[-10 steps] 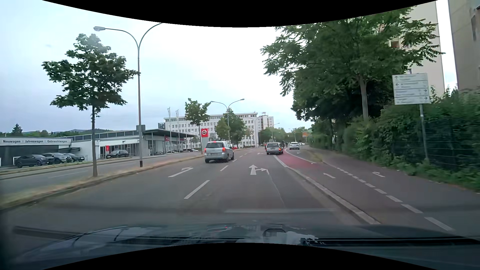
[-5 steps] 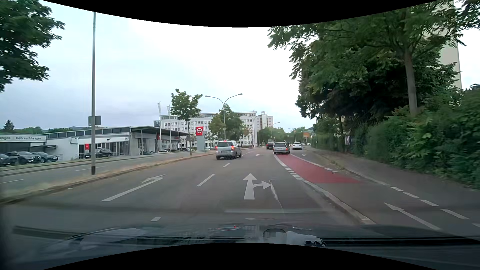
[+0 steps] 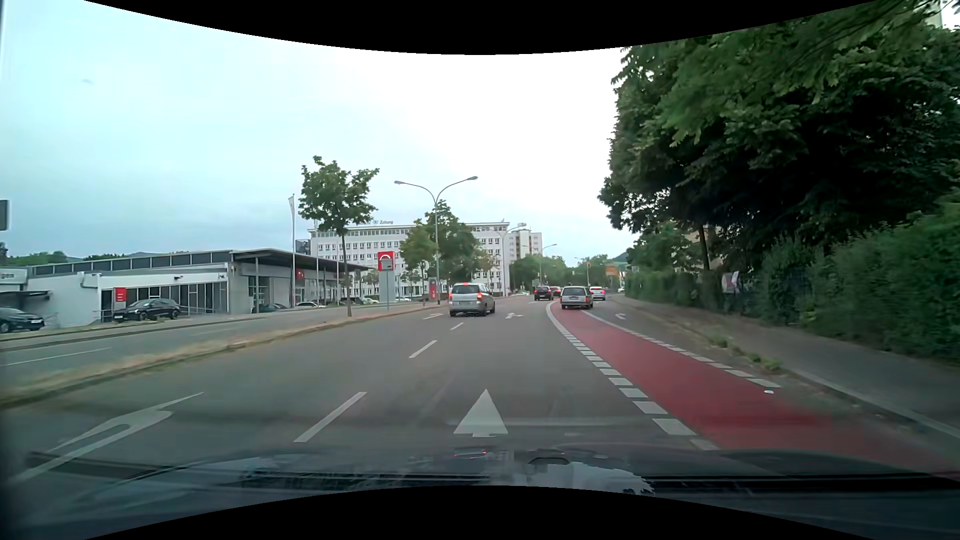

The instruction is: Follow the waypoints while adhering to traffic rules and regulations

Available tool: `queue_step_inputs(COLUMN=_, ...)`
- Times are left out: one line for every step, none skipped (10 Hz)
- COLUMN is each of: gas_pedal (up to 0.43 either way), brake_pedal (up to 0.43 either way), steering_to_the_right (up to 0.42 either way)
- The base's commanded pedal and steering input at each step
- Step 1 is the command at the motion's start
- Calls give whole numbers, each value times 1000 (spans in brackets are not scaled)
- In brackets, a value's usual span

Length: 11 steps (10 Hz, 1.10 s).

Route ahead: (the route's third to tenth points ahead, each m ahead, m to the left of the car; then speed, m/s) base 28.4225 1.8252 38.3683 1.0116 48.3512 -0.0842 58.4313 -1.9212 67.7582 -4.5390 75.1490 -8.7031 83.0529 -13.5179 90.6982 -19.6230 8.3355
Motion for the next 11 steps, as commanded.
queue_step_inputs(gas_pedal=39, brake_pedal=0, steering_to_the_right=31)
queue_step_inputs(gas_pedal=39, brake_pedal=0, steering_to_the_right=39)
queue_step_inputs(gas_pedal=39, brake_pedal=0, steering_to_the_right=43)
queue_step_inputs(gas_pedal=39, brake_pedal=0, steering_to_the_right=47)
queue_step_inputs(gas_pedal=47, brake_pedal=0, steering_to_the_right=52)
queue_step_inputs(gas_pedal=47, brake_pedal=0, steering_to_the_right=57)
queue_step_inputs(gas_pedal=59, brake_pedal=0, steering_to_the_right=59)
queue_step_inputs(gas_pedal=59, brake_pedal=0, steering_to_the_right=61)
queue_step_inputs(gas_pedal=59, brake_pedal=0, steering_to_the_right=63)
queue_step_inputs(gas_pedal=59, brake_pedal=0, steering_to_the_right=64)
queue_step_inputs(gas_pedal=67, brake_pedal=0, steering_to_the_right=63)
